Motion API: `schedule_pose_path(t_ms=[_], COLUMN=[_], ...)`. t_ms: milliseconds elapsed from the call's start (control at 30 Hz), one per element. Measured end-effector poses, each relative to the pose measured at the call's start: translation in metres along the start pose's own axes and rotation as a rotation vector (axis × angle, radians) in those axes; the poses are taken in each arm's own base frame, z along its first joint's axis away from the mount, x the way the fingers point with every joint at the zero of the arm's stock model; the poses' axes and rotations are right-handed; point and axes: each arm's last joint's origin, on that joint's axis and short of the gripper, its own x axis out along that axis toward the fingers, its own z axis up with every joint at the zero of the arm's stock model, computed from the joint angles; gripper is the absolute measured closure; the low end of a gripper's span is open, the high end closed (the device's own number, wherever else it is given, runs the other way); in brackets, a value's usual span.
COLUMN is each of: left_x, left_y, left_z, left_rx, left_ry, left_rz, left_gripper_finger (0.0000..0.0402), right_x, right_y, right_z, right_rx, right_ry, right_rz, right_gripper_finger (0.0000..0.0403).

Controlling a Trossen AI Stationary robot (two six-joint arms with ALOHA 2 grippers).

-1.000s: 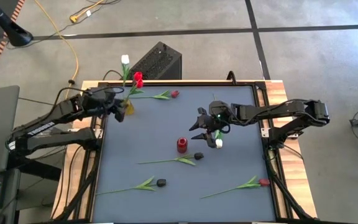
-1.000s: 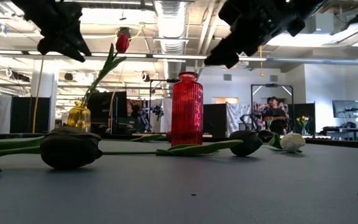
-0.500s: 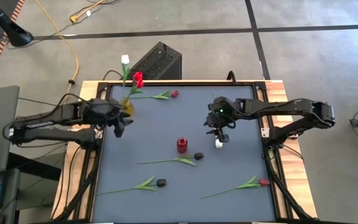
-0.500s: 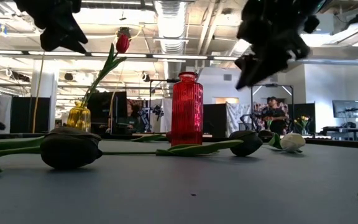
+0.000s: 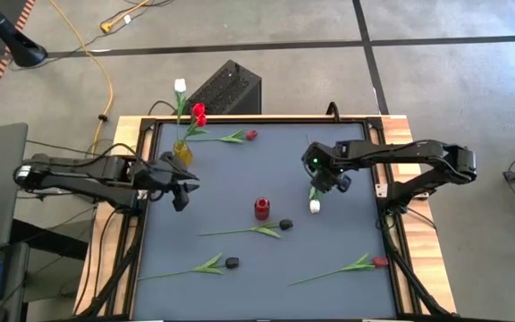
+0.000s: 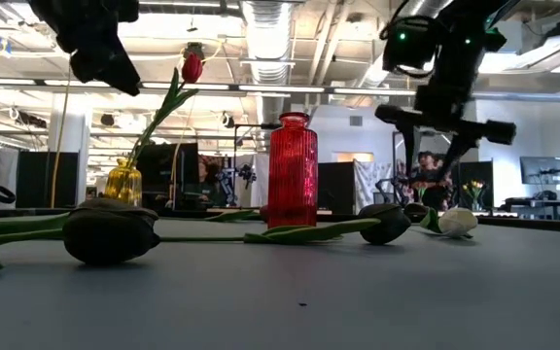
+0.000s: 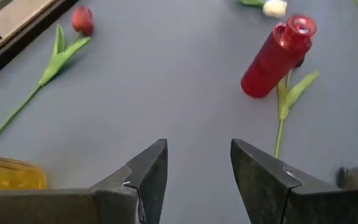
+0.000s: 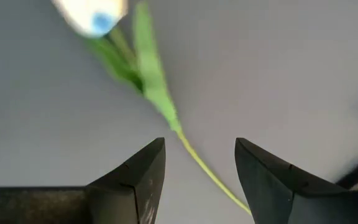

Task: Sort flowers into vase by color
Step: Put the black tulip into the yellow vase

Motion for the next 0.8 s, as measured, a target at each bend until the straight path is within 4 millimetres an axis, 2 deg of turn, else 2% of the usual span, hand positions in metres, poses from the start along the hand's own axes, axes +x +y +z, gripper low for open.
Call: schedule_pose_path(t_ms=[133, 333, 633, 800], left_x=[0.009, 0.019, 0.022, 0.022], left_y=[-0.006, -0.012, -0.012, -0.012], left_z=[-0.001, -0.003, -0.003, -0.003], left_rx=[0.031, 0.054, 0.059, 0.059], left_ry=[0.039, 0.085, 0.089, 0.088], left_rz=[-0.004, 0.010, 0.031, 0.033], left_gripper_finger=[0.0237, 0.0237, 0.0237, 0.0237], right_x=[0.010, 0.038, 0.074, 0.085], right_y=[-0.001, -0.004, -0.007, -0.005], right_z=[-0.002, 0.000, 0.003, 0.004], right_rx=[-0.117, -0.249, -0.291, -0.343], right_ry=[0.059, 0.161, 0.211, 0.250], right_rz=[0.033, 0.107, 0.155, 0.207], right_gripper_finger=[0.0184, 0.0184, 0.0184, 0.0188])
